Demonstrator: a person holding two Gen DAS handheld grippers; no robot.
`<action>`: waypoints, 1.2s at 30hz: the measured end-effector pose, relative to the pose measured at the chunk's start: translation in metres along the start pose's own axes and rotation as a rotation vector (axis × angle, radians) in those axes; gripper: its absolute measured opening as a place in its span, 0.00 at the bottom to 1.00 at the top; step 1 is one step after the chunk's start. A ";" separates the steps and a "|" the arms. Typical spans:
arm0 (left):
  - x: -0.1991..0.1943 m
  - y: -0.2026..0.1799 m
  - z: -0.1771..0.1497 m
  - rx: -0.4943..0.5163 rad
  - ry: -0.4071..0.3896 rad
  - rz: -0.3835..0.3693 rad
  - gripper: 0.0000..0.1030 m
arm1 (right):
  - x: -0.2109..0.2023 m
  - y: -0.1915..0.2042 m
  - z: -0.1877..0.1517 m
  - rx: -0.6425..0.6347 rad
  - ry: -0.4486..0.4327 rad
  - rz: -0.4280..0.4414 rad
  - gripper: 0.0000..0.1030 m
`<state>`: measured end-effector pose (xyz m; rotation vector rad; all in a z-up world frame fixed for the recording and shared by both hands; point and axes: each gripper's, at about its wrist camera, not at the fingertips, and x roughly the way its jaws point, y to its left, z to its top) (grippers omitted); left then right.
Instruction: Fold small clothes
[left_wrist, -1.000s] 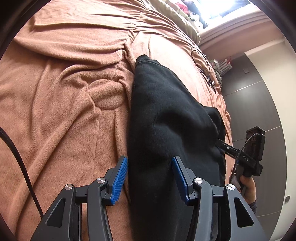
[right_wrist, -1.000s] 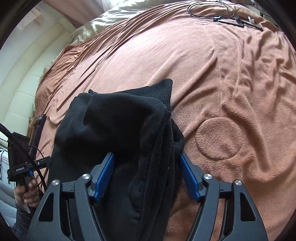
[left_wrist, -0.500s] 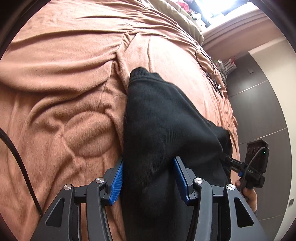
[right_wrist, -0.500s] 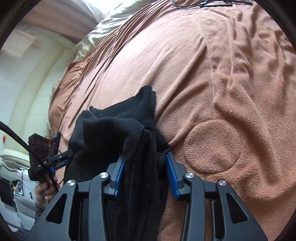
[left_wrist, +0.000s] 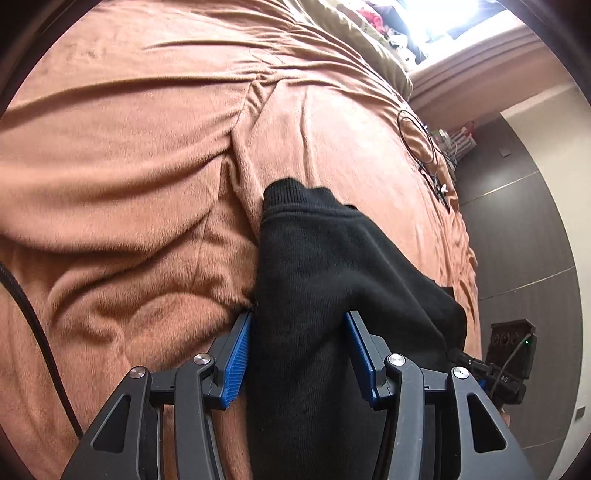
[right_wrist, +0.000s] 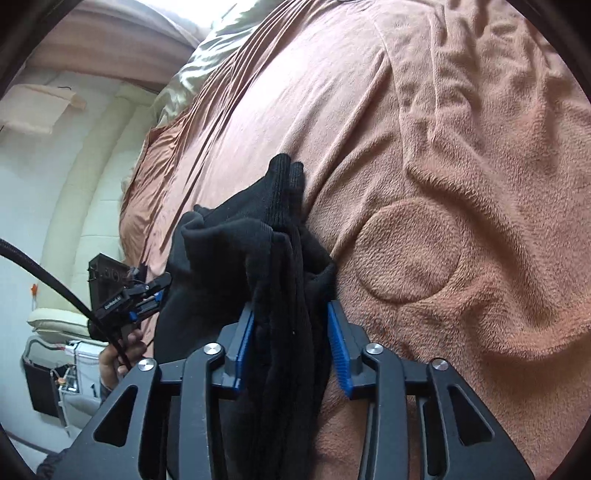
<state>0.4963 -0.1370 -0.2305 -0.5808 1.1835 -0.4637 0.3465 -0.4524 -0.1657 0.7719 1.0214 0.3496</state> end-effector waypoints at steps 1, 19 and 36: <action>-0.001 0.001 -0.002 -0.004 0.011 -0.011 0.50 | -0.001 -0.002 0.001 -0.004 0.011 0.011 0.38; -0.012 -0.028 -0.004 0.055 -0.013 -0.012 0.15 | -0.017 0.049 -0.003 -0.138 -0.042 -0.054 0.18; -0.138 -0.095 -0.032 0.191 -0.169 -0.126 0.14 | -0.117 0.130 -0.098 -0.334 -0.220 -0.013 0.16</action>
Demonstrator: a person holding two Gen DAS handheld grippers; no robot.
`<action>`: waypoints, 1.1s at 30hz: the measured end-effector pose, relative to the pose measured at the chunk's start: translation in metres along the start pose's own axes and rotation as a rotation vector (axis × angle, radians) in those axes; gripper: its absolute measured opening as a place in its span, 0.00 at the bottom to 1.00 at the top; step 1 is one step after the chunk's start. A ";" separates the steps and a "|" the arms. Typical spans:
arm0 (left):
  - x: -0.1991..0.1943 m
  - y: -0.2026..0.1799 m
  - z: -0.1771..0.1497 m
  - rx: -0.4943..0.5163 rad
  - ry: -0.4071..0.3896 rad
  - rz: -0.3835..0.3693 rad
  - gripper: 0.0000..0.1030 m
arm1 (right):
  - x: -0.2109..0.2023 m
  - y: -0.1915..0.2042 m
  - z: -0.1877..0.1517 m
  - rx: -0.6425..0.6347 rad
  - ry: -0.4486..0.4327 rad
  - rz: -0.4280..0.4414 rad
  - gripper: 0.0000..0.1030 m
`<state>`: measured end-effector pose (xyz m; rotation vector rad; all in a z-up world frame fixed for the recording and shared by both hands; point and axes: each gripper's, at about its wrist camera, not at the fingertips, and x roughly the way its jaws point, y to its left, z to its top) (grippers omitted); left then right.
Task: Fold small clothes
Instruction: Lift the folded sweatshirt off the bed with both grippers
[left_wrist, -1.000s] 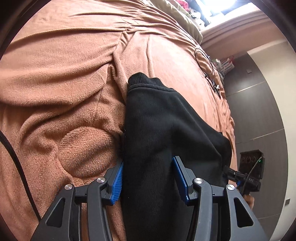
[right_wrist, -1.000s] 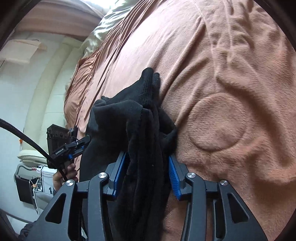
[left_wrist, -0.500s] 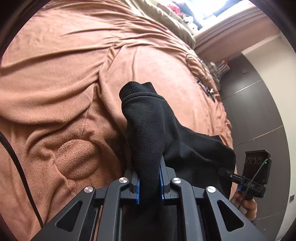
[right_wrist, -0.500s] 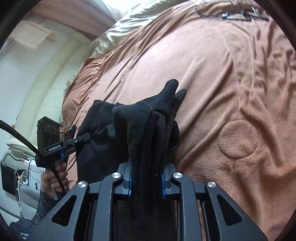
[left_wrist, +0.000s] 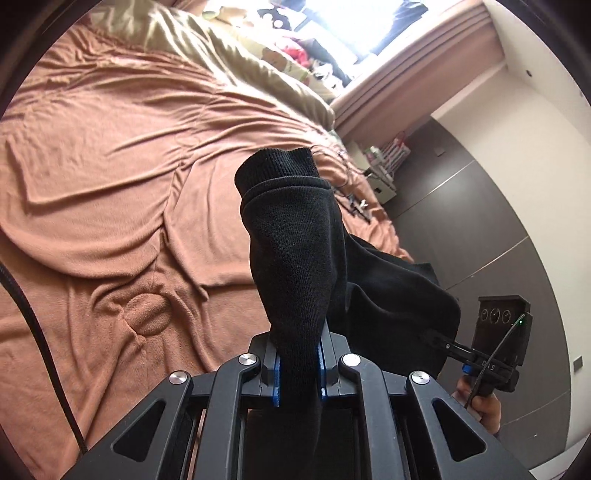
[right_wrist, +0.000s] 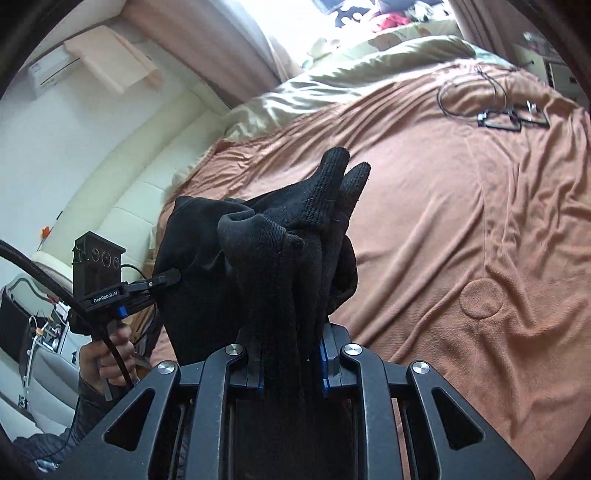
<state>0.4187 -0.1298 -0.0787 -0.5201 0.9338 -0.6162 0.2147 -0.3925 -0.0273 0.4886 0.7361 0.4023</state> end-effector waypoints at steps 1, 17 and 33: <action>-0.008 -0.005 -0.001 0.009 -0.011 -0.005 0.14 | -0.006 0.004 -0.004 -0.010 -0.011 0.007 0.16; -0.171 -0.082 -0.037 0.136 -0.243 -0.033 0.13 | -0.123 0.124 -0.077 -0.172 -0.168 0.082 0.15; -0.325 -0.091 -0.118 0.167 -0.420 0.022 0.13 | -0.154 0.229 -0.167 -0.317 -0.171 0.201 0.15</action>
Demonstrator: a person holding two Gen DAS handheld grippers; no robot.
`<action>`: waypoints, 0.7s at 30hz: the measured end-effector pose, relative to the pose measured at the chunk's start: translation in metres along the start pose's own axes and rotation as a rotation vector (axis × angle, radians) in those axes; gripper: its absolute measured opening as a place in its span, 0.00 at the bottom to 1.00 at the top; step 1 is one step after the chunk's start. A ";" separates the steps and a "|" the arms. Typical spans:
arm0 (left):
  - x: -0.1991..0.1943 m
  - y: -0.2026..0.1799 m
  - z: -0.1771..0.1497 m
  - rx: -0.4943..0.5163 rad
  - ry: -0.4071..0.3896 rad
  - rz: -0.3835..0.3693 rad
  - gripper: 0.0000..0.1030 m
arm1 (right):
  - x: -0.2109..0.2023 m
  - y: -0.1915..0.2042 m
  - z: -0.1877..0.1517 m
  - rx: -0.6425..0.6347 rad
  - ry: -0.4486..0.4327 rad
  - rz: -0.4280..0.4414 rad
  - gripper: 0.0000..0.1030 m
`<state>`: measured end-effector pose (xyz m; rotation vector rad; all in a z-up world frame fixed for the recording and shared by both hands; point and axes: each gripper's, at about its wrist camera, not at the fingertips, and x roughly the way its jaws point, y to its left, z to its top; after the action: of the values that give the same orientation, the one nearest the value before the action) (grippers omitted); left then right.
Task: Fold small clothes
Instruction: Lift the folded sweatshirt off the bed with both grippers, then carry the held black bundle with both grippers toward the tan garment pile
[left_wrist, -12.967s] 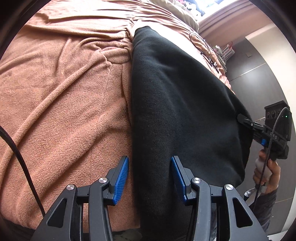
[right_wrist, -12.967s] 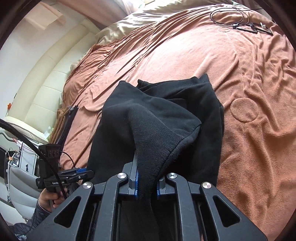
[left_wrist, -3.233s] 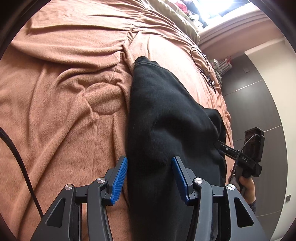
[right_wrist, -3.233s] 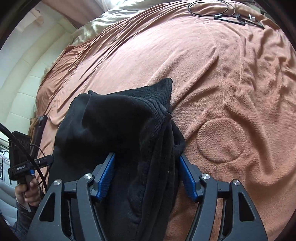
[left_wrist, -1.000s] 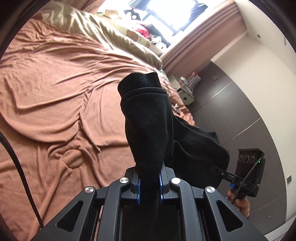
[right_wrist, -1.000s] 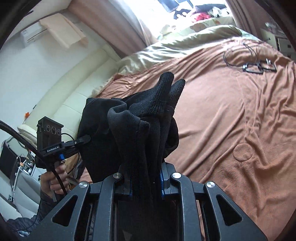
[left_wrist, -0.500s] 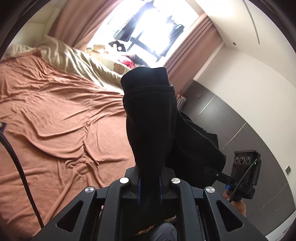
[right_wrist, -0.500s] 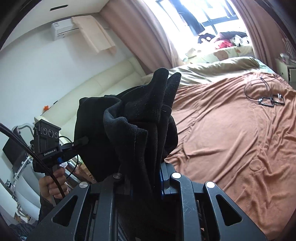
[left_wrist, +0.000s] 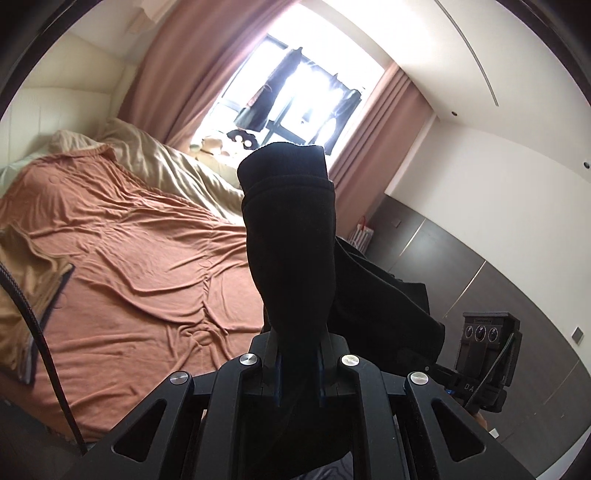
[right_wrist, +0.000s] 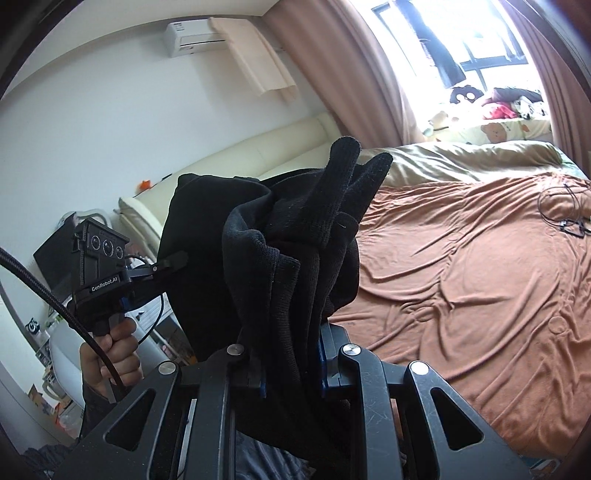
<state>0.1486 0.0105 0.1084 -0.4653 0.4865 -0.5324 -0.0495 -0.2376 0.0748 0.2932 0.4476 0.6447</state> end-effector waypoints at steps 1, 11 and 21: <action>-0.008 0.001 -0.002 0.000 -0.009 0.005 0.13 | -0.001 0.005 -0.002 -0.008 0.000 0.008 0.15; -0.070 0.025 -0.006 -0.018 -0.083 0.045 0.13 | 0.030 0.006 0.016 -0.055 0.032 0.092 0.15; -0.106 0.065 0.017 -0.010 -0.125 0.105 0.13 | 0.080 0.005 0.037 -0.088 0.059 0.162 0.15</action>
<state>0.1013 0.1260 0.1201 -0.4767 0.3913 -0.3978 0.0229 -0.1880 0.0845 0.2289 0.4540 0.8309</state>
